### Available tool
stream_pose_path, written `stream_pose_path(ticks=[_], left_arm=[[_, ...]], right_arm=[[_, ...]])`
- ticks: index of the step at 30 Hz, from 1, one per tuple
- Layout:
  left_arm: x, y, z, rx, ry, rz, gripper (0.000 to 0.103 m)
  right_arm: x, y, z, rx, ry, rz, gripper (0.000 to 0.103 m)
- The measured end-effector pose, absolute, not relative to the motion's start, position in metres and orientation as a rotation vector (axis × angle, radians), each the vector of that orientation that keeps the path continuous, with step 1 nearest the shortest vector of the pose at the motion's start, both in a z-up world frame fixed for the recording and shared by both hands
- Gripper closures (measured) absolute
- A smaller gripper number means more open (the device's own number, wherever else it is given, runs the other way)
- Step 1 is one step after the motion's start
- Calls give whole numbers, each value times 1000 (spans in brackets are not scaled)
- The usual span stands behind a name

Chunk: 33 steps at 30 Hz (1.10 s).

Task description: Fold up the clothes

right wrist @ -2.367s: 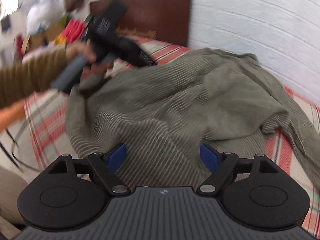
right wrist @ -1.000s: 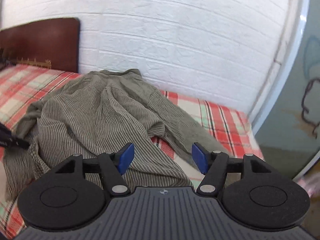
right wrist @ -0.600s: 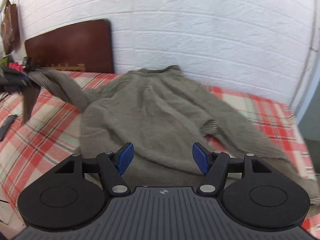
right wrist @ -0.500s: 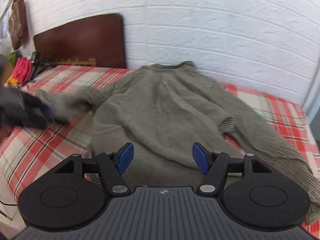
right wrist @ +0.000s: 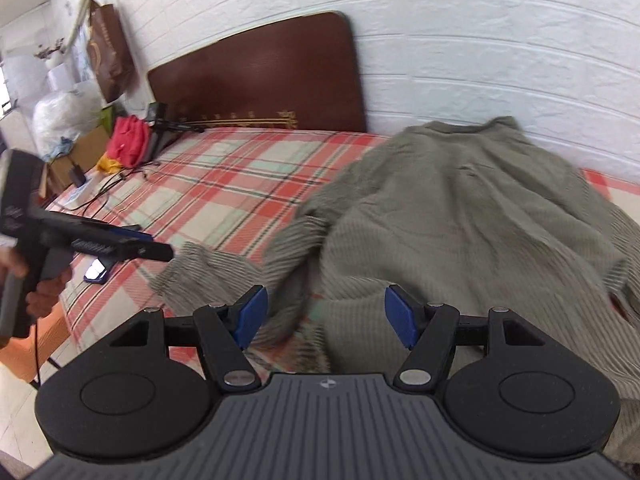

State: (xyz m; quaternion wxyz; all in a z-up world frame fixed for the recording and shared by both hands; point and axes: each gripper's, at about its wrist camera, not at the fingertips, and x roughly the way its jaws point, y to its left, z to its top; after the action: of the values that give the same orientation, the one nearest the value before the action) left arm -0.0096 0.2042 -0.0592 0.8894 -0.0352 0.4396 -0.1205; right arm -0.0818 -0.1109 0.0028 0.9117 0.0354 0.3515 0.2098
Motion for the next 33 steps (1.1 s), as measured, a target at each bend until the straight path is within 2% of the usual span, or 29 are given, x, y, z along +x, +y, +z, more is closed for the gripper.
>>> stream_pose_path(ticks=[5,7,8,9,10,11,12,18,24,33], left_arm=[[14,228,-87,-132,979,-194,25],[14,229,-96,-134,981,-203,29],[12,227,-97,-139,979,-219,68],[9,222,-95,-150,973,-251,82],[6,217,-92,-160,966,-284,84],[0,212,-88,-174,953,-327,95],[-9,208,-79,-194,930,-387,99],[-68,147,-42,-147,828,-714,99],[-84,88,-75,-78,928,-802,99],[-90,72,-102,-64,981,-815,98]], right_arm=[[-78,-92,2,44,737,473,34],[-77,-87,1,38,748,477,34],[-76,-85,1,35,752,479,34],[-74,-83,1,33,756,484,34],[-73,-82,1,32,759,488,35],[-71,-82,3,33,758,491,35],[-69,-82,4,35,756,493,35],[-52,-91,14,157,793,537,35],[-44,-82,-1,212,921,622,35],[-31,-43,-42,114,1145,731,37]])
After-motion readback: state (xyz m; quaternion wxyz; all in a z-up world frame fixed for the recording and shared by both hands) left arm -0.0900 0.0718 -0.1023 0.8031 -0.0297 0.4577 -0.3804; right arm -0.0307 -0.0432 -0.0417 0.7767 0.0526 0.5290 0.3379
